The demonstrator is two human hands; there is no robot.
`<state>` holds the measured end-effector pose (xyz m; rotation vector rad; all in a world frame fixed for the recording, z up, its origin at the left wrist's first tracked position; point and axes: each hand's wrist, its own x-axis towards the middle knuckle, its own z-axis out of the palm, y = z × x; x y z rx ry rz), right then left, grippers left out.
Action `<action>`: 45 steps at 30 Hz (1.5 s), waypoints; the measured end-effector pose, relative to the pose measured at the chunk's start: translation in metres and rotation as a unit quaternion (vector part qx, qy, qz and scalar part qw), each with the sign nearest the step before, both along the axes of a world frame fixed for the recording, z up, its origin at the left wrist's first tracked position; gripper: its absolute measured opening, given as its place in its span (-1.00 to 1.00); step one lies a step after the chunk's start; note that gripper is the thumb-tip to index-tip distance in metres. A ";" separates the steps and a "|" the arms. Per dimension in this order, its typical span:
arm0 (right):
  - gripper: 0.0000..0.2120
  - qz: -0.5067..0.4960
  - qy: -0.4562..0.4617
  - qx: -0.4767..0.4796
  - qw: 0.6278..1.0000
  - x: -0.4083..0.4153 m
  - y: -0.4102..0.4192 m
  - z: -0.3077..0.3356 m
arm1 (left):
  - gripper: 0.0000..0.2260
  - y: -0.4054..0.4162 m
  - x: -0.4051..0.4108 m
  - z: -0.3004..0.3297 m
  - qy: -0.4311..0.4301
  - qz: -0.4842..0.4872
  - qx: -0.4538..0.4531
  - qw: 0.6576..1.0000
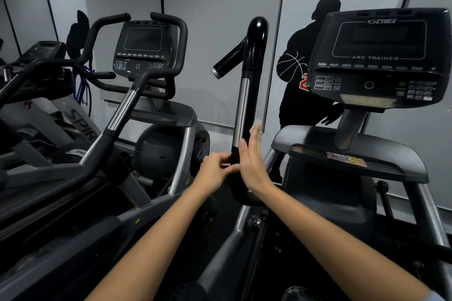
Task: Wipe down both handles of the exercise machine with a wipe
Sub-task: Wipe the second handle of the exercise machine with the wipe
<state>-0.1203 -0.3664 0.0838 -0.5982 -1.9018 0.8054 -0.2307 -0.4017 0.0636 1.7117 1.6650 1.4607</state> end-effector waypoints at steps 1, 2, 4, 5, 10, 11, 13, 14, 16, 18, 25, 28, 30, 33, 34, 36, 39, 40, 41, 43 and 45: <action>-0.41 -0.015 -0.006 0.038 0.999 -0.001 0.004 0.011 | -0.73 0.001 -0.004 0.003 -0.020 -0.007 0.007 1.000; -0.41 -0.033 -0.019 0.073 0.997 -0.002 0.008 0.016 | -0.74 0.001 -0.007 0.007 -0.064 -0.002 0.022 0.998; -0.39 -0.059 -0.063 0.111 0.990 0.002 0.009 0.007 | -0.77 -0.001 -0.010 0.022 -0.168 0.028 0.067 0.983; -0.38 -0.061 -0.088 0.118 0.987 0.006 0.003 -0.008 | -0.78 -0.002 -0.012 0.032 -0.193 0.046 0.092 0.976; -0.34 -0.055 -0.203 0.165 0.964 0.025 -0.022 -0.091 | -0.76 0.008 -0.019 0.075 -0.104 0.070 0.136 0.983; -0.34 -0.074 -0.202 0.178 0.960 0.021 -0.019 -0.089 | -0.68 0.012 -0.017 0.083 -0.092 0.070 0.130 0.985; -0.34 -0.111 -0.193 0.218 0.950 0.010 -0.012 -0.075 | -0.50 0.019 -0.010 0.098 -0.084 0.065 0.114 0.988; -0.34 -0.126 -0.191 0.236 0.944 0.006 -0.009 -0.071 | -0.47 0.022 -0.006 0.104 -0.079 0.061 0.110 0.989; -0.35 -0.150 -0.192 0.262 0.934 0.006 -0.005 -0.077 | -0.52 0.027 0.002 0.109 -0.066 0.046 0.106 0.991; -0.36 -0.159 -0.205 0.288 0.922 0.014 -0.004 -0.102 | -0.65 0.027 0.009 0.107 -0.032 0.036 0.112 0.993; -0.41 -0.210 -0.262 0.355 0.872 0.012 0.001 -0.089 | -0.75 0.030 0.010 0.102 -0.006 0.065 0.131 0.989; -0.43 -0.229 -0.296 0.376 0.848 0.010 0.003 -0.078 | -0.73 0.028 0.014 0.102 0.001 0.072 0.130 0.989; -0.42 -0.225 -0.319 0.407 0.826 0.017 0.004 -0.096 | -0.74 0.026 0.015 0.103 0.001 0.075 0.126 0.989; -0.39 -0.215 -0.351 0.434 0.802 0.028 0.004 -0.120 | -0.75 0.025 0.015 0.104 0.001 0.078 0.119 0.990; -0.39 -0.221 -0.353 0.441 0.795 0.028 0.005 -0.117 | -0.75 0.025 0.015 0.105 0.002 0.080 0.118 0.990; -0.40 -0.243 -0.348 0.439 0.792 0.021 0.006 -0.095 | -0.74 0.024 0.016 0.106 0.005 0.082 0.118 0.990; -0.41 -0.272 -0.350 0.429 0.787 0.013 0.005 -0.068 | -0.69 0.023 0.019 0.106 0.009 0.087 0.111 0.990; -0.41 -0.272 -0.354 0.437 0.781 0.015 0.004 -0.071 | -0.69 0.022 0.019 0.106 0.011 0.088 0.110 0.990; -0.41 -0.266 -0.359 0.450 0.773 0.019 0.004 -0.080 | -0.70 0.021 0.020 0.107 0.012 0.091 0.109 0.990; -0.40 -0.243 -0.373 0.474 0.759 0.029 0.002 -0.105 | -0.73 0.019 0.021 0.108 0.012 0.098 0.108 0.989; -0.42 -0.242 -0.380 0.492 0.745 0.033 0.002 -0.116 | -0.74 0.018 0.022 0.108 0.011 0.104 0.107 0.989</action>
